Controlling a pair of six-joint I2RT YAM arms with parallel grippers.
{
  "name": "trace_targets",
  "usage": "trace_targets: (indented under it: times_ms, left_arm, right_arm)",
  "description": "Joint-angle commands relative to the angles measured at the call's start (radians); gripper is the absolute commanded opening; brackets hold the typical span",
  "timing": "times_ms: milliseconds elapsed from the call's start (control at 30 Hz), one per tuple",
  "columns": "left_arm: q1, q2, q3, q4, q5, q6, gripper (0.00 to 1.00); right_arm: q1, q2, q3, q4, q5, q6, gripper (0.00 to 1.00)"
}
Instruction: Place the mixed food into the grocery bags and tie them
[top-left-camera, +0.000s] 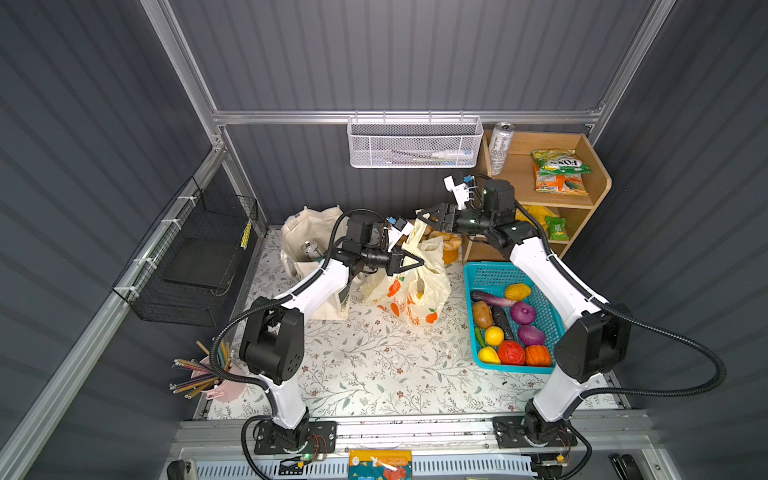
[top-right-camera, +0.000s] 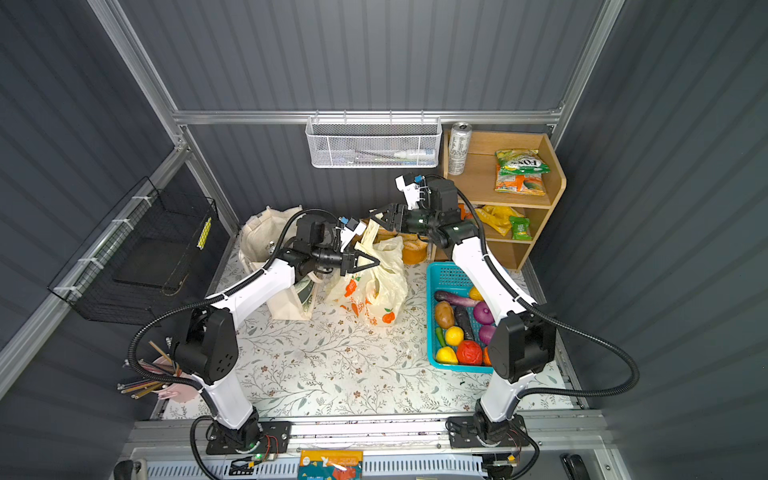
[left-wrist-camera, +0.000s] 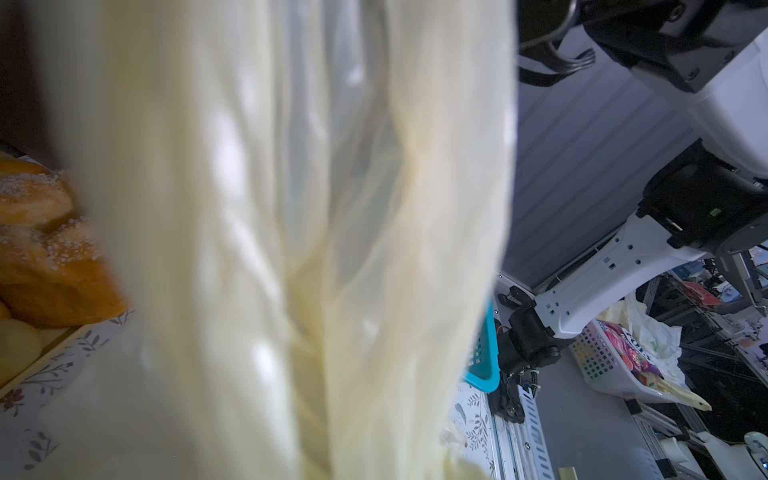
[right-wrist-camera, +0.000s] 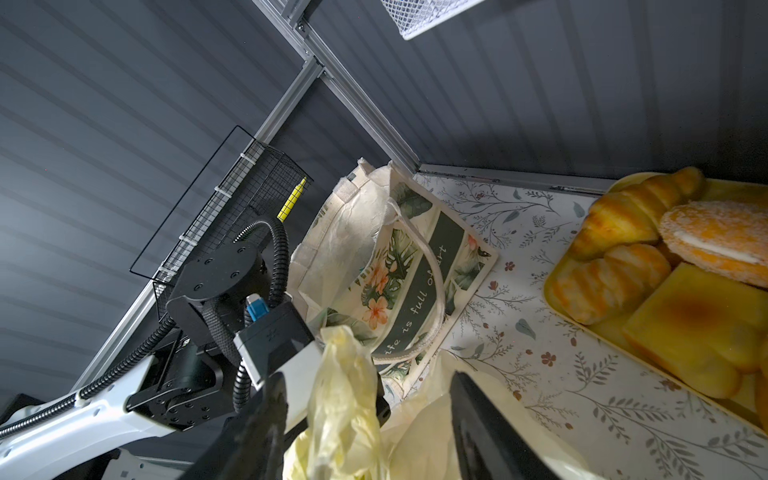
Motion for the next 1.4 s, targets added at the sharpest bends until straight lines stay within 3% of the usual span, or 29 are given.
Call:
trace_targets:
  times_ms: [0,33,167,367,500,633,900,1067,1300,1367]
  left_arm:
    - [0.003,-0.007,-0.013,0.02,0.021,-0.021,0.0]
    - [0.003,-0.004,-0.013,0.021,0.022,-0.022,0.0]
    - [0.003,0.012,-0.014,0.024,0.027,-0.041,0.0]
    - [0.017,-0.001,-0.085,0.145,-0.062,-0.152,0.0]
    - [0.041,-0.01,-0.146,0.327,-0.069,-0.28,0.0]
    - [0.043,-0.002,-0.169,0.416,-0.051,-0.34,0.0]
    - [0.046,0.01,-0.185,0.529,-0.089,-0.442,0.0]
    - [0.046,0.015,-0.179,0.559,-0.089,-0.474,0.0]
    - [0.051,0.03,-0.165,0.543,-0.027,-0.465,0.0]
    - [0.055,0.035,-0.163,0.54,0.003,-0.466,0.06]
  right_arm:
    - [0.007,0.029,0.044,0.028,-0.039,0.026,0.53]
    - [0.008,0.036,0.053,0.035,-0.046,0.035,0.47]
    - [0.006,0.042,0.066,0.068,-0.058,0.062,0.0]
    - [0.005,-0.102,-0.094,0.109,0.029,0.061,0.0]
    - [0.01,-0.27,-0.32,0.179,0.17,0.083,0.0]
    - [0.024,-0.342,-0.476,0.195,0.29,0.093,0.0]
    - [0.166,-0.421,-0.633,0.16,0.442,0.102,0.0]
    - [0.258,-0.408,-0.681,0.136,0.567,0.152,0.0]
    - [0.241,-0.281,-0.716,0.249,0.578,0.207,0.0]
    - [0.229,-0.269,-0.714,0.269,0.558,0.216,0.0]
